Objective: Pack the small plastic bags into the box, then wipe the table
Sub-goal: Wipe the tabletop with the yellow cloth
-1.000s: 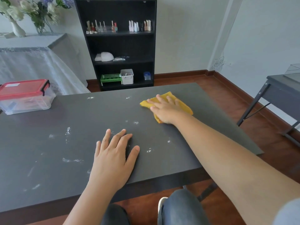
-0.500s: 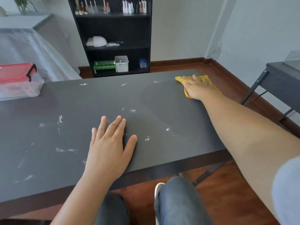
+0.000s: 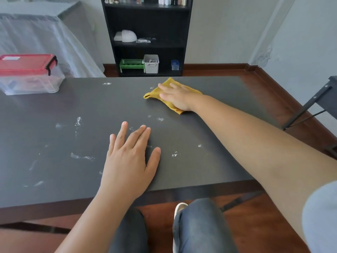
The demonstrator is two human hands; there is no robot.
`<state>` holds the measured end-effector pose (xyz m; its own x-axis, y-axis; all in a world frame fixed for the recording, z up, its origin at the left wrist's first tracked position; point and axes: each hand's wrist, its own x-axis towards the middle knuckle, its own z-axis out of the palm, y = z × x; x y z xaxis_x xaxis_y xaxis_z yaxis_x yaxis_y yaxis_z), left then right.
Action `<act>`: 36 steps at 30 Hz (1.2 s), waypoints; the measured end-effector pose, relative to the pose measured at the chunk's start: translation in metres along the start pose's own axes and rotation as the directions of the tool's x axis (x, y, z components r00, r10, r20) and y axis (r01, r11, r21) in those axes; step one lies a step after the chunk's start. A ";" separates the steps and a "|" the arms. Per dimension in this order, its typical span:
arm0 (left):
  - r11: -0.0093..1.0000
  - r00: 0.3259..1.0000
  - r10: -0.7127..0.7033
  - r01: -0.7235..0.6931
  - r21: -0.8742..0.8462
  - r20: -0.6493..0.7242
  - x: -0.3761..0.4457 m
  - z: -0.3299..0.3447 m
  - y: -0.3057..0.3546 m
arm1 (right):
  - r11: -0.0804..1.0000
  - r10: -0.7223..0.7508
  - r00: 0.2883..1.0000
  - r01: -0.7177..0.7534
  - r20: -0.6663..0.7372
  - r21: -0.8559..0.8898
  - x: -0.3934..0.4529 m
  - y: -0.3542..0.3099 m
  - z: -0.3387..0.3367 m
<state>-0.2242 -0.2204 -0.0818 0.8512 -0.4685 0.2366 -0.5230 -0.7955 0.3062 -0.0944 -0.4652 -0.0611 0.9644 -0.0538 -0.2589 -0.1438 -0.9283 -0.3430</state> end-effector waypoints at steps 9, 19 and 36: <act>0.999 0.999 -0.019 0.017 -0.050 -0.035 -0.003 0.000 0.001 | 0.976 0.067 0.997 -0.056 -0.045 0.208 -0.129 0.077 0.003; 0.993 0.997 -0.024 0.015 -0.115 -0.079 -0.005 -0.002 0.000 | 0.973 0.195 0.951 -0.218 -0.242 -0.075 -0.170 -0.016 0.086; 0.997 0.995 0.038 -0.044 -0.066 -0.091 -0.043 -0.062 -0.134 | 0.964 0.167 0.959 -0.207 -0.229 -0.165 -0.191 -0.025 0.096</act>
<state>-0.1939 -0.0696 -0.0755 0.8229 -0.4617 0.3311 -0.5620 -0.7470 0.3552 -0.2966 -0.3965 -0.0902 0.9516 -0.2909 -0.0991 -0.3020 -0.9447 -0.1278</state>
